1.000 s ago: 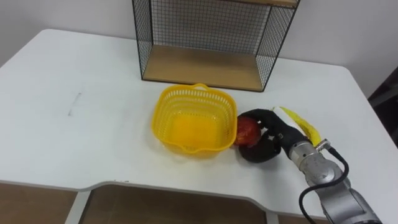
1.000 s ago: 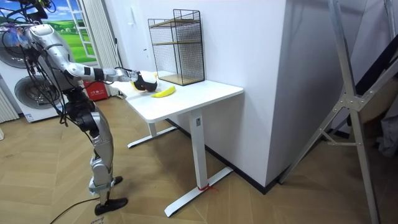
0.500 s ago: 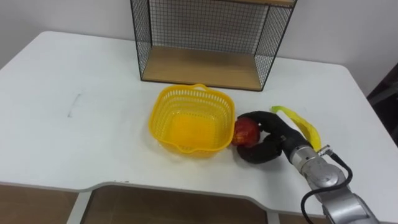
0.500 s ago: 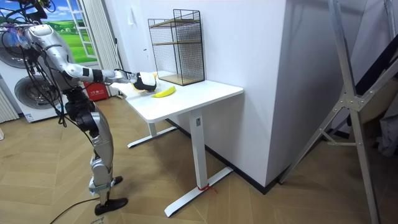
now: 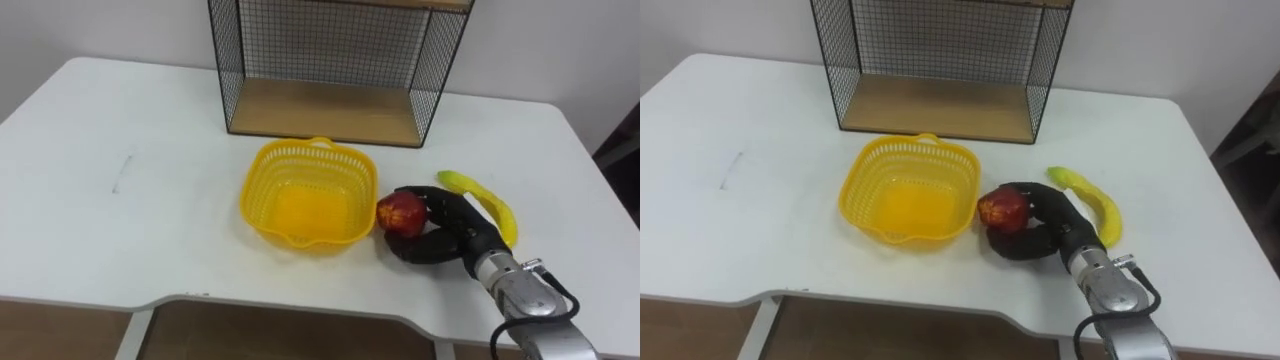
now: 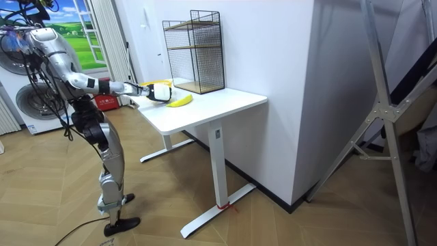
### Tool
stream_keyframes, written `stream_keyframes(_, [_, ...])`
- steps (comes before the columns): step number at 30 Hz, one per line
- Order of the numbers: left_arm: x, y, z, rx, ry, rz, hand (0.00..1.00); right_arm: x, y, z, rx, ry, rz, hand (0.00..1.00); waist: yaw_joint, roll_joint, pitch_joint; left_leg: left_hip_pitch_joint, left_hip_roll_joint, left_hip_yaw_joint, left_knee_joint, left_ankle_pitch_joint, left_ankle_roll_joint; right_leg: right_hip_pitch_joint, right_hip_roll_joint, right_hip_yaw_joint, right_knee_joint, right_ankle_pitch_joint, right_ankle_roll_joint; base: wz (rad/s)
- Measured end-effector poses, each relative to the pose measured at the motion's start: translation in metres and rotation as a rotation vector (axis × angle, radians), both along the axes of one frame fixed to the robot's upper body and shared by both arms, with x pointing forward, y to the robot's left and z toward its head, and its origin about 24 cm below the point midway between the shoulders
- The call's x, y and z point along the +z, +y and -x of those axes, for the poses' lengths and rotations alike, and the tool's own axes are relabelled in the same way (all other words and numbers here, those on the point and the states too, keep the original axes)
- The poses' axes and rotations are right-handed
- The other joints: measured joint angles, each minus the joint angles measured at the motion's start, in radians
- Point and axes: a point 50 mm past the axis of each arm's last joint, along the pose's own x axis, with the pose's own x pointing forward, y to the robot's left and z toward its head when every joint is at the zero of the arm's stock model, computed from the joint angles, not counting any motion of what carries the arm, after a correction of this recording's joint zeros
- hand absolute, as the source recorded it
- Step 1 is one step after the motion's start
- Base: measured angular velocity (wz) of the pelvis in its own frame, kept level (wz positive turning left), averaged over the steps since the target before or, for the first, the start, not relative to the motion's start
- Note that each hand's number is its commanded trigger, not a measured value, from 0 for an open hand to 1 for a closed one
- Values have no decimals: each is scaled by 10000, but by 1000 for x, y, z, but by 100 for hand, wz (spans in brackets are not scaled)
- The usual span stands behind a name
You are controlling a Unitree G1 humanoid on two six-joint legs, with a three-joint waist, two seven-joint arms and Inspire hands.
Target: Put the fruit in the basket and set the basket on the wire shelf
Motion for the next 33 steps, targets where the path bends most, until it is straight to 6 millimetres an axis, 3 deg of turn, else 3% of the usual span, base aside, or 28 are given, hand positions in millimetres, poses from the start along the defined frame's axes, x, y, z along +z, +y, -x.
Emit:
stream_keyframes(14, [0,0,2,429,-148,106,0,-2,-5,2,-1093,-66,-1854,100,-386,28,70,58,4,58,-58,-1,3,153,27,17,-282,17,19,0])
stream_keyframes(20, [0,-2,2,412,-143,142,0,24,4,-10,-893,-1208,-1952,100,-378,81,129,4,25,185,-58,2,4,-18,27,153,-206,19,16,-6])
stream_keyframes(25, [-1,-5,-6,333,-337,209,0,43,11,-16,-470,-2016,-2062,100,-77,-4,174,112,53,308,-166,2,4,-75,32,309,-136,18,18,-10])
stream_keyframes(33, [-1,-4,-11,264,-533,232,0,78,20,-27,187,-3442,-1771,100,90,-67,130,95,51,297,-202,3,6,-78,36,331,-118,27,10,0])
